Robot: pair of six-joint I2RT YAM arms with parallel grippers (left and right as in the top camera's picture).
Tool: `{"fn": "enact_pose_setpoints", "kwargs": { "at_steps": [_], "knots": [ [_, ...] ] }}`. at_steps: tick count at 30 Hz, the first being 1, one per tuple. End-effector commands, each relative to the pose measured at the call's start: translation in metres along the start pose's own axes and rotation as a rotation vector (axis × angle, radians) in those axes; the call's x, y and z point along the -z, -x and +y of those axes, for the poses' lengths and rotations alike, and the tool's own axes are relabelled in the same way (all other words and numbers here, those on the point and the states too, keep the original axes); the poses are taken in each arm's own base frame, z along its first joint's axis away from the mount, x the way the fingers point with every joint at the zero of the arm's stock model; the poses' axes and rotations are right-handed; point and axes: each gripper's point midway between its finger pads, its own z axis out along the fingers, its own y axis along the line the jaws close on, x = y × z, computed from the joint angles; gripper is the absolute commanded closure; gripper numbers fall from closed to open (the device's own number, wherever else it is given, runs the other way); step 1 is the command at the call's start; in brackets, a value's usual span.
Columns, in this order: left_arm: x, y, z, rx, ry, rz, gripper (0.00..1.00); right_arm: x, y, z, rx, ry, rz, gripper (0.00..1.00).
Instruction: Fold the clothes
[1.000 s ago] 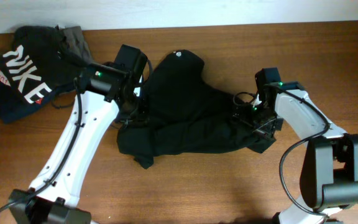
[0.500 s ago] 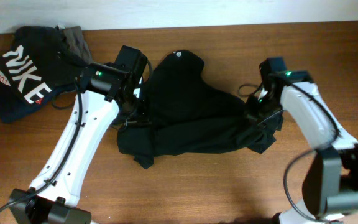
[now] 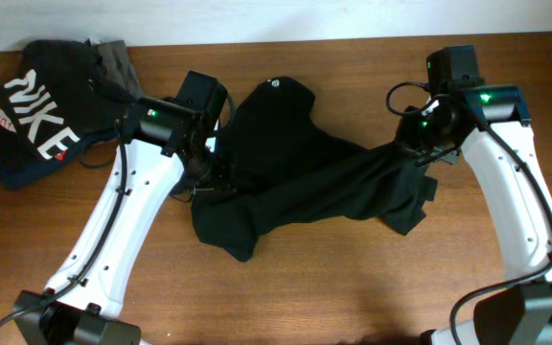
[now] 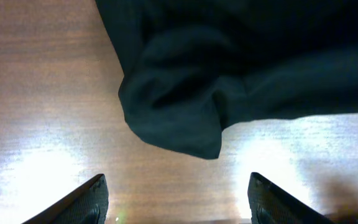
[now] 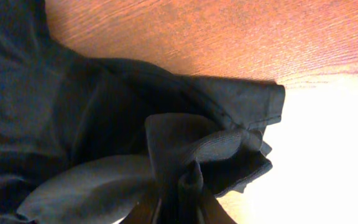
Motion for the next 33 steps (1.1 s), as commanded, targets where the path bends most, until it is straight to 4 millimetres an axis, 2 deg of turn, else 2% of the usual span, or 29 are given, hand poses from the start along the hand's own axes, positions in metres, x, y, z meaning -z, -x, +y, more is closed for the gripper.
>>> {"fn": "enact_pose_setpoints", "kwargs": {
  "at_steps": [1,3,4,7,11,14,17,21,22,29,33],
  "knots": [
    [-0.009,-0.008,0.005,0.005,0.019,0.041,0.19,-0.001,0.004,-0.003,0.009,-0.027,-0.014,0.84],
    [-0.02,-0.019,0.009,0.041,0.036,0.085,0.05,-0.001,0.004,-0.003,0.009,-0.027,-0.015,0.84],
    [-0.032,-0.03,0.011,0.07,0.048,0.132,0.04,-0.001,0.004,-0.004,0.009,-0.033,-0.017,0.84],
    [-0.058,-0.055,0.009,0.094,0.024,0.232,0.04,-0.001,0.004,-0.004,0.009,-0.034,-0.019,0.84],
    [-0.083,-0.09,-0.02,0.126,-0.159,0.384,0.04,-0.001,0.007,-0.007,0.009,-0.05,-0.034,0.84],
    [-0.095,-0.103,-0.03,0.123,-0.197,0.421,0.04,-0.001,0.009,-0.006,0.009,-0.047,-0.04,0.85],
    [-0.106,-0.114,-0.032,0.132,-0.184,0.439,0.05,-0.001,0.01,-0.006,0.009,-0.046,-0.043,0.84],
    [-0.122,-0.132,-0.036,0.098,-0.168,0.463,0.11,0.0,0.011,-0.005,0.009,-0.042,-0.051,0.84],
    [-0.132,-0.137,-0.041,0.071,-0.166,0.447,0.17,0.0,0.013,-0.004,0.009,-0.038,-0.058,0.84],
    [-0.153,-0.139,-0.05,0.164,-0.15,0.401,0.17,0.0,0.013,-0.004,0.009,-0.039,-0.056,0.84],
    [-0.167,-0.134,-0.036,0.19,-0.079,0.341,0.17,-0.001,0.011,-0.005,0.01,-0.042,-0.05,0.84]
  ]
}}
